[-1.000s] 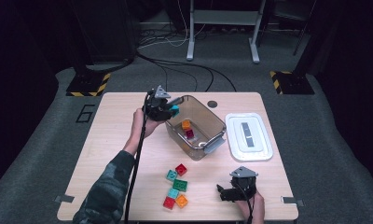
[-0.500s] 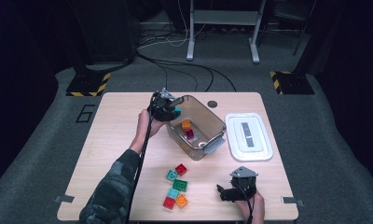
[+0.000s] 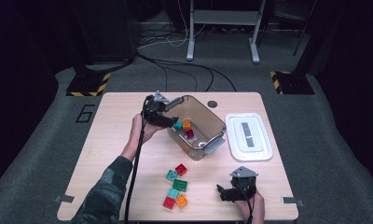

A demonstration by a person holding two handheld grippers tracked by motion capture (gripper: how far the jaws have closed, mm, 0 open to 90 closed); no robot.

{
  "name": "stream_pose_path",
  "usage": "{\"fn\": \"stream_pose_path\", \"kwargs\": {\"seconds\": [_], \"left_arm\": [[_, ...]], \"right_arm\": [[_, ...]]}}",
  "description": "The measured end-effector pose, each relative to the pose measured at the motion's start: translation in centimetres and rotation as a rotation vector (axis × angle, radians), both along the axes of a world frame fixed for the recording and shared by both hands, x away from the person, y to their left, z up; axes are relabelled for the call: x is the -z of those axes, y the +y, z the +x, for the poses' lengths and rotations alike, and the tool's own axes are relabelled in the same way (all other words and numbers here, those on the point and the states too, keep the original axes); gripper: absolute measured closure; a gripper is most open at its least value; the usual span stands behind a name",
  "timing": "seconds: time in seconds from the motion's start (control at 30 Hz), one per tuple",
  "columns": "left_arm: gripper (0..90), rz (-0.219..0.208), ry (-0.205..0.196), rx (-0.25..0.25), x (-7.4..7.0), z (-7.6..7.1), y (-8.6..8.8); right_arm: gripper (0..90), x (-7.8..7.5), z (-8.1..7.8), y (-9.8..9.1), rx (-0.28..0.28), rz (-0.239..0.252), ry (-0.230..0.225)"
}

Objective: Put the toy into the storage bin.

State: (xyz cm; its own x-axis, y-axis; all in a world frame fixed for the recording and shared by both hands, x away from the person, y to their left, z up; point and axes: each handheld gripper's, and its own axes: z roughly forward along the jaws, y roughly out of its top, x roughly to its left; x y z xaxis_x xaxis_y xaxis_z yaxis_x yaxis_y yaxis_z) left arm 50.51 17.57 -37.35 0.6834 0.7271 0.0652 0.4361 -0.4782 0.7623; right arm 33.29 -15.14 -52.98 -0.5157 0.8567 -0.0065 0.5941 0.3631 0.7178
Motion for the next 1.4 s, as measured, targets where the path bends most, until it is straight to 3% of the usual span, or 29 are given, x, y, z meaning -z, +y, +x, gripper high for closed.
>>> {"fn": "stream_pose_path", "kwargs": {"seconds": [0.3,0.63,0.9,1.4], "left_arm": [[14.9,-0.019,-0.025,0.010,-0.4,-2.7,1.6],[10.1,-0.019,-0.035,0.010,0.9,-5.8,3.2],[8.1,-0.025,-0.013,0.011,3.4,-8.1,4.0],[5.2,-0.021,0.048,0.010,8.2,-10.4,3.9]], "right_arm": [[0.9,0.0,0.0,0.0,0.001,0.002,0.000],[0.9,0.0,0.0,0.0,0.000,0.003,0.000],[0.9,0.0,0.0,0.0,0.000,0.003,0.000],[0.9,0.0,0.0,0.0,0.000,0.003,0.001]]}}
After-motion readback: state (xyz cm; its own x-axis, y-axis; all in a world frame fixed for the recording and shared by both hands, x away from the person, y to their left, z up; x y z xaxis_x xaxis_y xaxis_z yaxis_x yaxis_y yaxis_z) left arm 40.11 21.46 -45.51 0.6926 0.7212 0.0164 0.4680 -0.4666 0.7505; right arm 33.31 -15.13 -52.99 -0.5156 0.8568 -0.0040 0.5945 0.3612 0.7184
